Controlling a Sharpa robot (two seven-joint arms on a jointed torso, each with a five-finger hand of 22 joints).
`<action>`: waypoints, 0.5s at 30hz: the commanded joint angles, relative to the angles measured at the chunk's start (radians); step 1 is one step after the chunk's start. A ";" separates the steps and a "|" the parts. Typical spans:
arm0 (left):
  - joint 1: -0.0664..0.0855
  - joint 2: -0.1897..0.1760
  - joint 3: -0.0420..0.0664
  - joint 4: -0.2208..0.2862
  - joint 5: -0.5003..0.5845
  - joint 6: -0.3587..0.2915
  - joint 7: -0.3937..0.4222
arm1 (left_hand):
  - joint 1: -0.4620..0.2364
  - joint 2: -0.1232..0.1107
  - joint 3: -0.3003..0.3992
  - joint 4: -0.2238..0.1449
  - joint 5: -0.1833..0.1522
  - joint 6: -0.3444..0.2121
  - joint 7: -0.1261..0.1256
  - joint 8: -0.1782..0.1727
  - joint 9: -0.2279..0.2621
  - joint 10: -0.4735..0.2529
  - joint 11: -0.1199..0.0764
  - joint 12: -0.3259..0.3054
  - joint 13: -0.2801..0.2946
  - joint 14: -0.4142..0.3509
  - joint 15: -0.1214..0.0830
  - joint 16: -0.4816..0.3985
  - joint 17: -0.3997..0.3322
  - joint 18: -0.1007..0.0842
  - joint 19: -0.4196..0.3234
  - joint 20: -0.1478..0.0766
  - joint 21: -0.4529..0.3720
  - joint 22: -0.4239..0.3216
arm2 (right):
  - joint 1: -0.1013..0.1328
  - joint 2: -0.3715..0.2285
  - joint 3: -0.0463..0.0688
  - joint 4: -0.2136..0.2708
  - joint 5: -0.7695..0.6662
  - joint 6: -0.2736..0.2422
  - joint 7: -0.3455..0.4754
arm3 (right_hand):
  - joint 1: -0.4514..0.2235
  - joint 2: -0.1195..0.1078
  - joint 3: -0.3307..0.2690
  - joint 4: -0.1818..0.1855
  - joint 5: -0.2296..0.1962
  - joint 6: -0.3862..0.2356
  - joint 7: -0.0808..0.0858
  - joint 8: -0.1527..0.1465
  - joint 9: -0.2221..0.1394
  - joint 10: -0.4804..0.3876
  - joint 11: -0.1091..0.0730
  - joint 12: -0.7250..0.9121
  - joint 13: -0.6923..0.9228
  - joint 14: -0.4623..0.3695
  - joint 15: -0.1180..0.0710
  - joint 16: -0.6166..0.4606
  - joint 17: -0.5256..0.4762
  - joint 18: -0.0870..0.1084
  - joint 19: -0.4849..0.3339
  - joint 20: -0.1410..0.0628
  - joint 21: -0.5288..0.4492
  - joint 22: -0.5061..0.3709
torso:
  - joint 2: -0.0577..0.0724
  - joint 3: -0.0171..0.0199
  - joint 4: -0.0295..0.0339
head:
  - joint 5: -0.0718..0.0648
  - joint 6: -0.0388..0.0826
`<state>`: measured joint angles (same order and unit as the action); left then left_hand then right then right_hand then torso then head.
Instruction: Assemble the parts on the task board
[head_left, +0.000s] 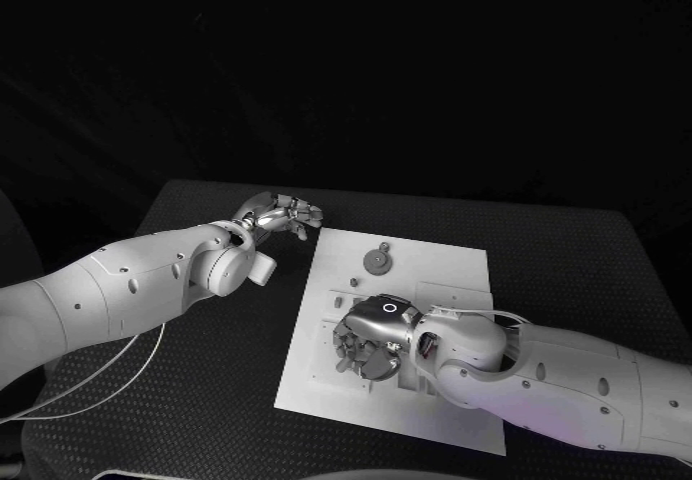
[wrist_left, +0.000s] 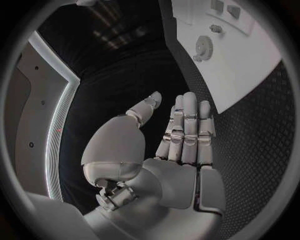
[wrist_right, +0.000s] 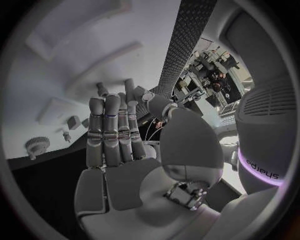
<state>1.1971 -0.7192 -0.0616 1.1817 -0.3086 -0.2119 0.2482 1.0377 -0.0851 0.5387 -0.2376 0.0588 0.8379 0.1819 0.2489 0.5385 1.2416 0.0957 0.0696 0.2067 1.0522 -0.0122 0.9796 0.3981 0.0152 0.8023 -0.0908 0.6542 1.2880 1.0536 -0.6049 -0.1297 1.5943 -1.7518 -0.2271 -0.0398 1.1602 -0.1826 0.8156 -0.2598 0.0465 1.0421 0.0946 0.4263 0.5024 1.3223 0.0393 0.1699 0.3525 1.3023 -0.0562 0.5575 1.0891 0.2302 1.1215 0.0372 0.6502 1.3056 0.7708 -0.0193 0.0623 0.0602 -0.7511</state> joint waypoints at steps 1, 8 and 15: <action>0.001 0.001 0.001 0.003 0.005 0.012 0.007 | -0.001 -0.007 0.002 0.005 -0.003 -0.007 0.002 0.005 -0.002 -0.006 0.001 0.002 0.001 0.003 0.002 -0.003 0.001 0.004 0.008 -0.018 -0.006 0.001 | -0.002 0.008 -0.001 0.002 -0.029 0.025 -0.017 | 0.001 0.009 0.007 0.000 0.002 0.007 -0.003 0.002 0.000 0.003 0.000 0.002 0.019 -0.002 -0.005 -0.003 0.001 0.032 -0.002 -0.004 0.006 0.001 | 0.000 0.0001 0.0000 | 0.000 0.001; 0.001 0.000 0.001 0.004 0.005 0.012 0.005 | -0.001 -0.008 0.001 0.005 -0.003 -0.007 0.002 0.005 -0.002 -0.006 0.001 0.002 0.001 0.003 0.002 -0.003 0.001 0.004 0.008 -0.018 -0.006 0.001 | -0.002 0.023 -0.002 0.003 -0.041 0.024 -0.020 | 0.000 0.007 0.009 0.000 0.002 0.007 -0.003 0.002 0.001 0.003 0.001 0.002 0.020 -0.001 -0.005 -0.003 0.002 0.032 -0.003 -0.003 0.006 0.001 | 0.000 -0.0013 0.0003 | -0.001 -0.001; 0.001 0.000 0.001 0.005 0.005 0.014 0.005 | -0.001 -0.008 0.001 0.005 -0.003 -0.008 0.002 0.005 -0.002 -0.006 0.001 0.002 0.001 0.003 0.002 -0.004 0.001 0.004 0.008 -0.018 -0.007 0.001 | -0.002 0.032 -0.004 0.007 -0.044 0.033 -0.022 | -0.001 0.005 0.013 0.001 0.003 0.008 -0.003 0.001 0.002 0.003 0.001 0.001 0.022 -0.001 -0.004 -0.004 0.003 0.032 -0.003 -0.003 0.006 0.001 | 0.000 -0.0010 0.0010 | -0.003 -0.001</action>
<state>1.1971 -0.7203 -0.0617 1.1835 -0.3086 -0.2113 0.2474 1.0377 -0.0851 0.5387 -0.2376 0.0588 0.8379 0.1819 0.2489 0.5377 1.2416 0.0956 0.0696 0.2067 1.0522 -0.0122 0.9796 0.3979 0.0152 0.8023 -0.0907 0.6542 1.2878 1.0548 -0.5765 -0.1309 1.5952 -1.7816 -0.2202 -0.0679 1.1602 -0.1827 0.8219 -0.2593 0.0464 1.0456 0.0911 0.4207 0.5020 1.3218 0.0395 0.1681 0.3720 1.3026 -0.0535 0.5575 1.0911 0.2242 1.1213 0.0375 0.6502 1.3056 0.7708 -0.0202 0.0628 0.0587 -0.7517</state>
